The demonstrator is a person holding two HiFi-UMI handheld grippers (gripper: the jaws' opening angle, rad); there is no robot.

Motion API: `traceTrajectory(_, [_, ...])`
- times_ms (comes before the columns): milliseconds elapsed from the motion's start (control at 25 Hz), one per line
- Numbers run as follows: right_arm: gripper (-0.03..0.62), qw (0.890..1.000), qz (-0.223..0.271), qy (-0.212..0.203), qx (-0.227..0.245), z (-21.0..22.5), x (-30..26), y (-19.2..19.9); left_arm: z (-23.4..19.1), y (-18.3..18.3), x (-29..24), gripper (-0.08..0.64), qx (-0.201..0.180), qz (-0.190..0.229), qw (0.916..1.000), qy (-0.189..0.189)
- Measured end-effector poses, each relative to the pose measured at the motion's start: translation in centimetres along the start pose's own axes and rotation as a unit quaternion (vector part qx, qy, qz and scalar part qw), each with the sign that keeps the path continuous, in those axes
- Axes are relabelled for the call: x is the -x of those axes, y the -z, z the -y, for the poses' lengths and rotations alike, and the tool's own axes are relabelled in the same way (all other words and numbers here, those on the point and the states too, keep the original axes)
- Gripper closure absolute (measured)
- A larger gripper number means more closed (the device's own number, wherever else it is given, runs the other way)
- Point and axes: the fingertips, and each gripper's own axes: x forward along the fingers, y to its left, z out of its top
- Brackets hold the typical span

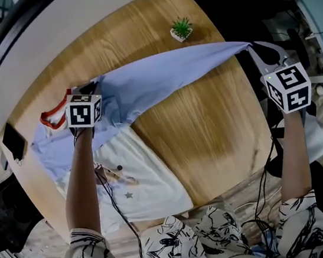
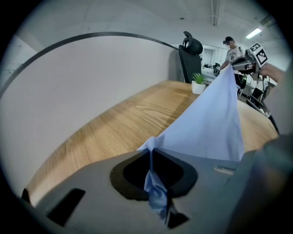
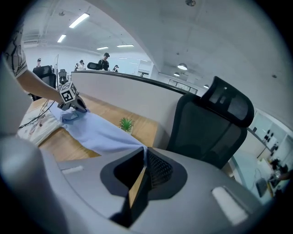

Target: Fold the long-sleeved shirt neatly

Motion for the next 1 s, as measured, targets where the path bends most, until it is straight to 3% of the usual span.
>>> traceTrajectory(200, [0.558, 1.000, 0.013, -0.011, 0.024, 0.0, 1.8, -2.7, -0.2, -0.3, -0.1, 0.509, -0.001, 0.017, 0.9998, -0.008])
traceTrajectory(360, [0.558, 0.999, 0.014, -0.041, 0.029, -0.6, 3.3, -4.8, 0.3, -1.3, 1.0, 0.355, 0.004, 0.048, 0.9988, -0.003])
traceTrajectory(480, [0.558, 0.997, 0.014, -0.066, 0.034, -1.5, 4.1, -6.3, 3.0, -4.1, 5.4, 0.312, -0.019, 0.116, 0.9927, -0.026])
traceTrajectory(600, [0.558, 0.996, 0.012, -0.076, 0.042, -1.9, 3.9, -7.2, 10.1, -7.4, 10.2, 0.301, -0.054, 0.198, 0.9782, -0.033])
traceTrajectory(720, [0.558, 0.995, 0.008, -0.096, 0.039, -2.3, 3.4, -7.7, 21.4, -10.8, 13.2, 0.329, -0.075, 0.278, 0.9574, 0.021])
traceTrajectory(840, [0.558, 0.992, 0.002, -0.117, 0.044, -3.0, 3.8, -8.2, 32.3, -13.8, 13.3, 0.356, -0.031, 0.323, 0.9373, 0.128])
traceTrajectory(880, [0.558, 0.991, 0.002, -0.124, 0.045, -3.5, 4.1, -8.5, 34.5, -14.3, 12.7, 0.348, -0.009, 0.327, 0.9335, 0.148])
traceTrajectory(920, [0.558, 0.990, 0.002, -0.131, 0.045, -4.0, 4.5, -8.7, 35.7, -14.8, 12.2, 0.342, 0.010, 0.330, 0.9313, 0.154])
traceTrajectory(1000, [0.558, 0.988, 0.002, -0.148, 0.045, -5.1, 5.4, -9.3, 35.8, -15.7, 11.9, 0.342, 0.041, 0.339, 0.9312, 0.128])
